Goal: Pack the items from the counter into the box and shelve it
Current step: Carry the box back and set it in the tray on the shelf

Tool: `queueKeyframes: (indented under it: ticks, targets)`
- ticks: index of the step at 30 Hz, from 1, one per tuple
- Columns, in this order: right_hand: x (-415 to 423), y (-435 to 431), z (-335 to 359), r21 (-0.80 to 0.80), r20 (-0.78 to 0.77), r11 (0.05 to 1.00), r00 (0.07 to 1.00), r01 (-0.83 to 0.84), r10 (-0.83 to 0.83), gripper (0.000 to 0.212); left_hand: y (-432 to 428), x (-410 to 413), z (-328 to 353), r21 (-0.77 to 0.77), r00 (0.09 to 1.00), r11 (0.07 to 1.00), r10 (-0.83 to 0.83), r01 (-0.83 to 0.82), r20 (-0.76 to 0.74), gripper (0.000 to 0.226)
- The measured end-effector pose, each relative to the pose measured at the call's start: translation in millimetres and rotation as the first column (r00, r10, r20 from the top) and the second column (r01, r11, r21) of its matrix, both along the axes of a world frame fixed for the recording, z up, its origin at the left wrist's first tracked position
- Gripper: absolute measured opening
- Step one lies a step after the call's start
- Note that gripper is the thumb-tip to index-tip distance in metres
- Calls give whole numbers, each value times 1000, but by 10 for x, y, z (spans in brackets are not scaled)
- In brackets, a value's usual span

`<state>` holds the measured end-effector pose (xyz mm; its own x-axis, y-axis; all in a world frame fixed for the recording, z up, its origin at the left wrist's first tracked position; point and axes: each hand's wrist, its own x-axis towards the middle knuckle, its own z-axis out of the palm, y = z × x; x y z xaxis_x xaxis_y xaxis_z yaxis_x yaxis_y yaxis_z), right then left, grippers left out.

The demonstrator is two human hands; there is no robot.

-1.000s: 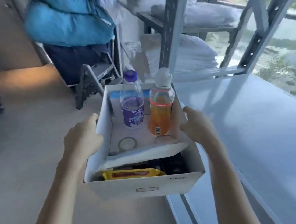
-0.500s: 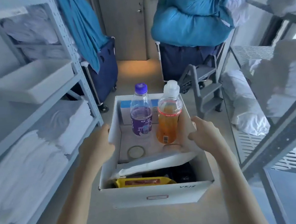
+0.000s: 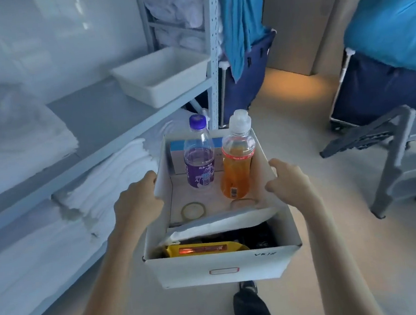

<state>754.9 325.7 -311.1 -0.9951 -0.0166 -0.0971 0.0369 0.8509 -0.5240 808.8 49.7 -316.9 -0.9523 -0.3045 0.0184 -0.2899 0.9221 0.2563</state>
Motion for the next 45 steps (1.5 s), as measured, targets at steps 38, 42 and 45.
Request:
queueKeyframes:
  ticks: [38, 42, 45]
  targets:
    - [-5239, -1145, 253, -19, -62, 962, 960, -274, 272, 28, -878, -4522, 130, 124, 964, 957, 265, -261, -22, 25]
    - [-5777, -1446, 342, 7, -79, 948, 945, -317, 317, 23, -1145, -4979, 213, 122, 957, 953, 287, -279, -52, 24]
    - [-6143, -1627, 420, 13, -60, 937, 935, -349, 349, 29, -1310, -5278, 277, 125, 947, 944, 315, -306, -56, 26]
